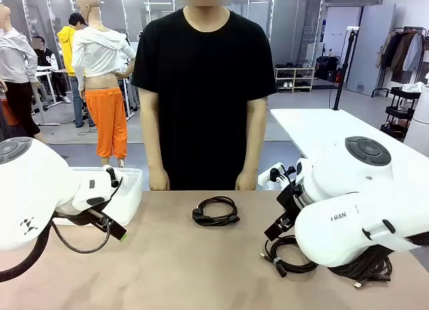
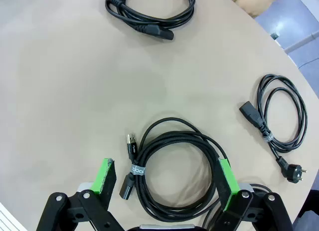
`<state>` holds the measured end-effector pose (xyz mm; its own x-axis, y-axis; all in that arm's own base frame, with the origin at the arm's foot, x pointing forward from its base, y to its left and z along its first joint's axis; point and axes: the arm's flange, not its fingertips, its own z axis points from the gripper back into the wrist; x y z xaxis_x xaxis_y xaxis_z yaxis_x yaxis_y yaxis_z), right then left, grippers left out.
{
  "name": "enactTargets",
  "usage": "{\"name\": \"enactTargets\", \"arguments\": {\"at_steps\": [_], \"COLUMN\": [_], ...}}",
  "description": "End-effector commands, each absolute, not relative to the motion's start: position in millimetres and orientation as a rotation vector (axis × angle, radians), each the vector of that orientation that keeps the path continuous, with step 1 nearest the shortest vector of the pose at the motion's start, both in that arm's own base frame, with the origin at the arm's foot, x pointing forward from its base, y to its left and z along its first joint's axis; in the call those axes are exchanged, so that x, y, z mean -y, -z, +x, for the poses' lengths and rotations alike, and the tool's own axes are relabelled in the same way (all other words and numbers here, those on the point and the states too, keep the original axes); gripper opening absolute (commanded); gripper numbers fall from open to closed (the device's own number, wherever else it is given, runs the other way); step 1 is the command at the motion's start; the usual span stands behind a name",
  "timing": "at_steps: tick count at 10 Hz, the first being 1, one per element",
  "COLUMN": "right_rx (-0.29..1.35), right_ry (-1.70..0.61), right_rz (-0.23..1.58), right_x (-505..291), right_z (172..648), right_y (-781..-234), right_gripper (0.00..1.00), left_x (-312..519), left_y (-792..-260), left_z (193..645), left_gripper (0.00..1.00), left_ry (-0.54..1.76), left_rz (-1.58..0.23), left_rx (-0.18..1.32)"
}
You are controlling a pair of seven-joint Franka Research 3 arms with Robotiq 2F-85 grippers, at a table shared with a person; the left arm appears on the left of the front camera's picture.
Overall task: Organize and store the cables.
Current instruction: Place the Power Cable into the Organizing box.
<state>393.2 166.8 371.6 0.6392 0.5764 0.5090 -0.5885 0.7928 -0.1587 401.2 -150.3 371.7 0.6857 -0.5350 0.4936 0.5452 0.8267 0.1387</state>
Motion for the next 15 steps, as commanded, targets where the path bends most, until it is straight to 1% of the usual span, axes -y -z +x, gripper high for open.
{"name": "enactTargets", "arguments": {"at_steps": [1, 11, 12, 13, 14, 15], "right_rx": [0.573, 0.573, 0.573, 0.563, 0.546, 0.541], "right_ry": [-0.665, -0.665, -0.666, -0.679, -0.714, -0.744], "right_rz": [0.022, 0.022, 0.021, 0.092, 0.179, 0.257], "right_x": [-167, -167, -167, -146, -121, -87], "right_z": [393, 393, 393, 396, 397, 399], "right_y": [-372, -372, -372, -393, -414, -440], "right_gripper": [1.0, 1.0, 1.0, 1.0, 1.0, 1.0], "left_x": [150, 151, 143, 128, 106, 75], "left_y": [-372, -372, -394, -415, -438, -467], "left_z": [401, 401, 400, 401, 400, 402], "left_gripper": [1.0, 1.0, 1.0, 1.0, 1.0, 1.0], "left_ry": [0.605, 0.607, 0.66, 0.682, 0.743, 0.802], "left_rz": [-0.02, -0.019, -0.054, -0.078, -0.134, -0.215], "left_rx": [0.547, 0.547, 0.573, 0.549, 0.509, 0.502]}}
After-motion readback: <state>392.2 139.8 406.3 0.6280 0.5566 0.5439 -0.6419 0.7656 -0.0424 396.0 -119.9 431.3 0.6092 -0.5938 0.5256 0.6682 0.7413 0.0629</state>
